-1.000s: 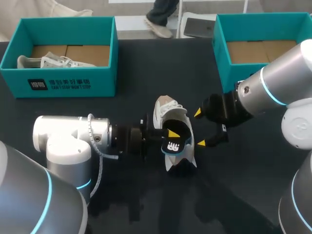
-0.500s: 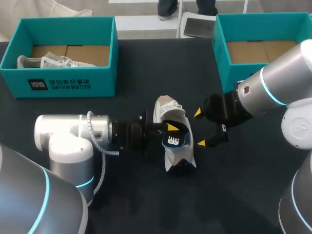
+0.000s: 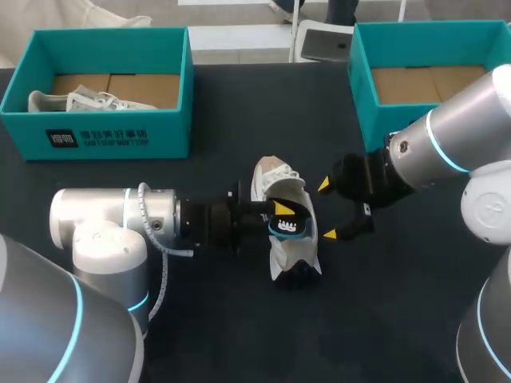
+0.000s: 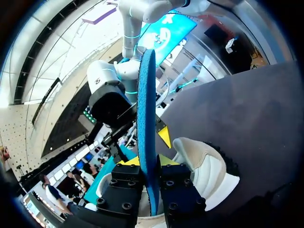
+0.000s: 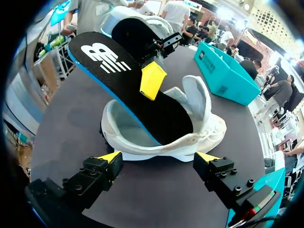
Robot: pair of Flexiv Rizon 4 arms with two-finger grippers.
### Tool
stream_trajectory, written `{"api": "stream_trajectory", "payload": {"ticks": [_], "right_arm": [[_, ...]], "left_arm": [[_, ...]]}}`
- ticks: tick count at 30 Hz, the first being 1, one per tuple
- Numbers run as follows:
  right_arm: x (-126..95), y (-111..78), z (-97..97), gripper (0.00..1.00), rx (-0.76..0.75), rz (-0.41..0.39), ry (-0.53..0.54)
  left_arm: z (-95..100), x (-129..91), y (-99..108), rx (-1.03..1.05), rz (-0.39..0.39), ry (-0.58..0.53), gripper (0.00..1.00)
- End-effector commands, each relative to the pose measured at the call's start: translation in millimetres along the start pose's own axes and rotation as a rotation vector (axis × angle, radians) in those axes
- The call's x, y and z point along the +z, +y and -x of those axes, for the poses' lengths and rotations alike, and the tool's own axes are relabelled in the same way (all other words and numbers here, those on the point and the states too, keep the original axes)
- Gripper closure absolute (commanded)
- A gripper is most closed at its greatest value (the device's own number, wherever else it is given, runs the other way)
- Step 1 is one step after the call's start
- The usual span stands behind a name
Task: Take the shoe out of the shoebox, open the shoe tongue, remove and reinsert the insole, then place the shoe into the shoebox
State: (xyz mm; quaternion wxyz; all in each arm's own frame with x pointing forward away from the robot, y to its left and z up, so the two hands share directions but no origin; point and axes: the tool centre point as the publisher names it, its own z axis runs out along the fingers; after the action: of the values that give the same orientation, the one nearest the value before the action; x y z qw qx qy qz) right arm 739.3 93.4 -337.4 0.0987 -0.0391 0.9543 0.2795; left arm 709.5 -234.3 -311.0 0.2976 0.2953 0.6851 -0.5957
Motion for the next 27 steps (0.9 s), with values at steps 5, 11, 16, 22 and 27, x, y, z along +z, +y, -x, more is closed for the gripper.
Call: {"api": "stream_trajectory", "payload": {"ticks": [5,11,16,22,27], "right_arm": [[1,0.5,-1.1,0.00,0.000,-0.001,-0.002],[1,0.5,-1.1,0.00,0.000,-0.001,-0.002],[1,0.5,-1.1,0.00,0.000,-0.001,-0.002],[1,0.5,-1.1,0.00,0.000,-0.001,-0.002],[1,0.5,-1.1,0.00,0.000,-0.001,-0.002]], "left_arm": [[-11.9,3,-6,-0.009,0.014,0.000,1.00],[-15.4,13,12,0.016,0.020,-0.004,1.00],[-10.0,10,29,0.031,0.045,-0.010,1.00],[-7.1,3,48,0.043,0.083,-0.019,1.00],[-6.5,2,48,0.029,0.096,-0.028,0.93]]}}
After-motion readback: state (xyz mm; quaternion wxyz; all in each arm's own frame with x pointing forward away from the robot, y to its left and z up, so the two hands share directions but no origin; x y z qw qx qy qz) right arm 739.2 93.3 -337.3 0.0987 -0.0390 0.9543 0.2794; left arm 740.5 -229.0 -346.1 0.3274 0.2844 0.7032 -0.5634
